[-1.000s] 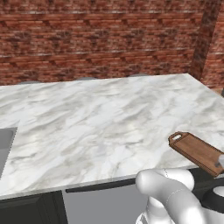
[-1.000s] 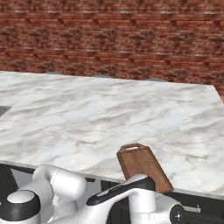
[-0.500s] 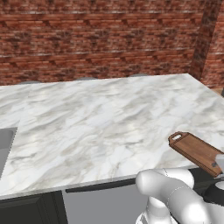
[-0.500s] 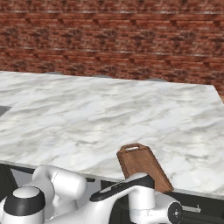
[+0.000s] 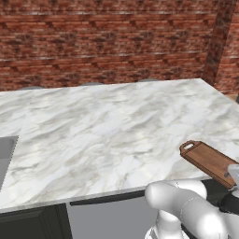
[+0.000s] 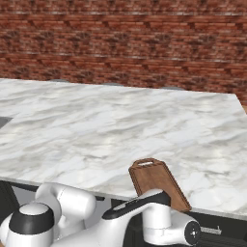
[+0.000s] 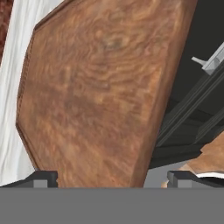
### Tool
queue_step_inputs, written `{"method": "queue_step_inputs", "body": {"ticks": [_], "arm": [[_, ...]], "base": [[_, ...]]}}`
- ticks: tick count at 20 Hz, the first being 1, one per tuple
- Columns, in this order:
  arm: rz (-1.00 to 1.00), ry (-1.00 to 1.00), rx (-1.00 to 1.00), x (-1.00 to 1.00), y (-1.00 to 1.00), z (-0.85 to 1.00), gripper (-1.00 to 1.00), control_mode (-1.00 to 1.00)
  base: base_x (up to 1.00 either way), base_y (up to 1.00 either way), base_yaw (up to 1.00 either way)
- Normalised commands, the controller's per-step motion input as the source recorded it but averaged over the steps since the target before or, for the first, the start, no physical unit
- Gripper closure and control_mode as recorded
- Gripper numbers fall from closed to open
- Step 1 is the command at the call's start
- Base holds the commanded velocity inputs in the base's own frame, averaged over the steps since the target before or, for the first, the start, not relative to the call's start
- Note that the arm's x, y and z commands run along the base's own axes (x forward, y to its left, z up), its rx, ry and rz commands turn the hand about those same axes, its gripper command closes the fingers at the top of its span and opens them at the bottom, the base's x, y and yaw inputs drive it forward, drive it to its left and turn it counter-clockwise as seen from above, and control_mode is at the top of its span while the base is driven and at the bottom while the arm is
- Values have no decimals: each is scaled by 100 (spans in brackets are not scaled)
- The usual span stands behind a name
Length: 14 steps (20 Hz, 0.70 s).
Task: Move the cutting board and knife to the sink. Then move spray from the cabinet to the counter.
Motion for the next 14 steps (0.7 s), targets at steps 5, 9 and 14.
{"method": "queue_step_inputs", "body": {"ticks": [5,9,14], "arm": [[0,-1,0,2,0,0,-100,-100],[0,0,0,0,0,0,100,-100],[0,0,0,1,0,0,100,-100]], "base": [[0,0,0],[0,0,0],[0,0,0]]}}
